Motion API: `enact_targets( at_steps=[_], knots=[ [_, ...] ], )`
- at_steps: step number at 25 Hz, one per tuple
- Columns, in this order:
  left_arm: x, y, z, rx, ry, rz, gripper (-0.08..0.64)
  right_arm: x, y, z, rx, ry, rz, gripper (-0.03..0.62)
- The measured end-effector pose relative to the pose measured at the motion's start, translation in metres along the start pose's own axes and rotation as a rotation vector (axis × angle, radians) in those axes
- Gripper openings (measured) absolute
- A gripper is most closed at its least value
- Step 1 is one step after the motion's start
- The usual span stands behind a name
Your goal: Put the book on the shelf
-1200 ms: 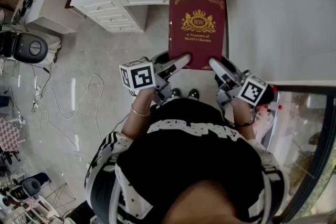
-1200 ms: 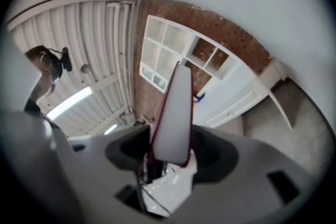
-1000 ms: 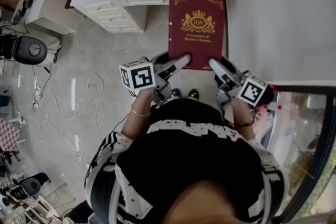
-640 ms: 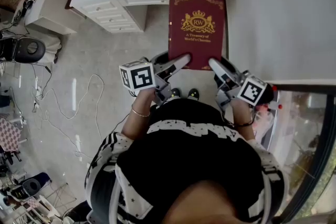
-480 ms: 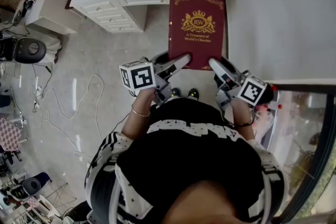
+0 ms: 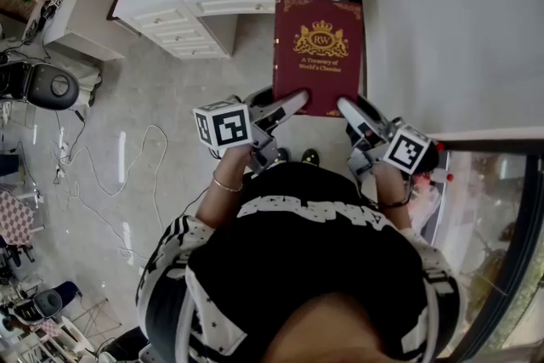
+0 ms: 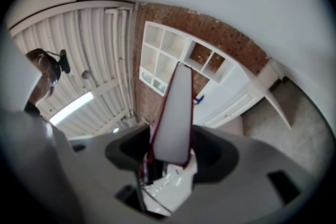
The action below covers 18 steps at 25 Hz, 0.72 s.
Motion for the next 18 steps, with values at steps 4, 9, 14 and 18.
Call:
enact_targets(
  at_steps=[4, 9, 14, 18],
  knots=[
    [-0.001, -0.002, -0.001, -0.005, 0.0, 0.001, 0.318, -0.002, 0.002, 0.001, -0.007, -0.005, 0.003, 0.264],
    [0.0, -0.002, 0.002, -0.01, -0.006, -0.004, 0.318, -0.003, -0.001, 0.0, -0.011, -0.008, 0.012, 0.262],
    [0.002, -0.002, 0.003, -0.024, -0.009, -0.012, 0.318, 0.0, -0.007, 0.0, -0.013, -0.005, 0.024, 0.262],
    [0.002, 0.0, 0.001, -0.044, -0.024, 0.0, 0.318, 0.002, -0.008, 0.001, -0.026, -0.002, 0.027, 0.262]
  ],
)
Point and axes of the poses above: the fingertips, and each gripper's own axes: z forward along the fingers, y to its left, x out of its underside, the point moved 5 cm from there along -z, backward along the fingers, and after that the axes turned 12 degrees about -z, right-handed, at the moved point
